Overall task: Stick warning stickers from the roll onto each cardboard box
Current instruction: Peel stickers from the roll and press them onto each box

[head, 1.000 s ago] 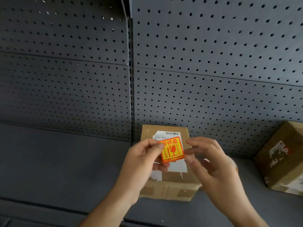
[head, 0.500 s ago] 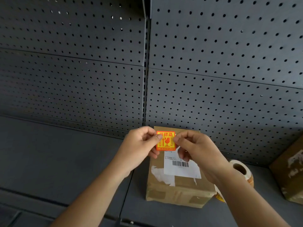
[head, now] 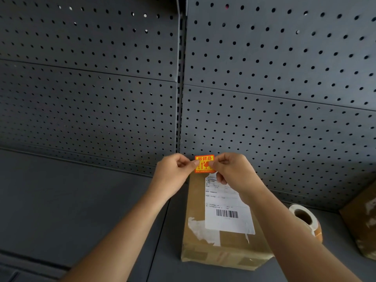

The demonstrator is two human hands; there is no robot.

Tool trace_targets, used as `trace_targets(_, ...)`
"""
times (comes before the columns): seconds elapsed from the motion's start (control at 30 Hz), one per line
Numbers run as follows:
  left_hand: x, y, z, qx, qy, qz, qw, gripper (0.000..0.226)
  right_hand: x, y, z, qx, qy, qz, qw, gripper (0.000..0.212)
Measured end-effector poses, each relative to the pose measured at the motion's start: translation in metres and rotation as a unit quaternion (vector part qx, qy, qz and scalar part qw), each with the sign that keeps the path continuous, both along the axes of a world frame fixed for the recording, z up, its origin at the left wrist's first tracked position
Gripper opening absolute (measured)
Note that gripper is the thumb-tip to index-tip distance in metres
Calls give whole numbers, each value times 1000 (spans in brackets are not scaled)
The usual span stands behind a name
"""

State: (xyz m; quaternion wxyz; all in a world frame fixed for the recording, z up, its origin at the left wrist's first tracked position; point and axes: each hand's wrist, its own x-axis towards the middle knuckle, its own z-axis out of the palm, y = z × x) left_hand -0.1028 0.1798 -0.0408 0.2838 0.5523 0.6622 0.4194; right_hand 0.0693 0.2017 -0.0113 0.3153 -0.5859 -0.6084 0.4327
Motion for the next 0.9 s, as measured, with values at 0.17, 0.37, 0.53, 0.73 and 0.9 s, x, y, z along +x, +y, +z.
trace_targets(0.17,3,4,-18,-42,-103,10,994,18,-5,11,-5,-35,5,-6,999,9)
trace_targets(0.37,7,9,-26,-60,-151,14,987,17,-7,15,-8,-39,-37,-5,999,10)
trace_targets(0.53,8,12,-31,-59,-152,16,987,15,-9,20,-11,-46,-49,-7,998,11)
trace_targets(0.73,9,13,-34,-63,-155,17,986,16,-11,24,-16,-52,-61,-19,997,12)
trace_targets(0.9,9,15,-35,-60,-156,18,986,16,-14,26,-17,-36,-98,-20,994,14)
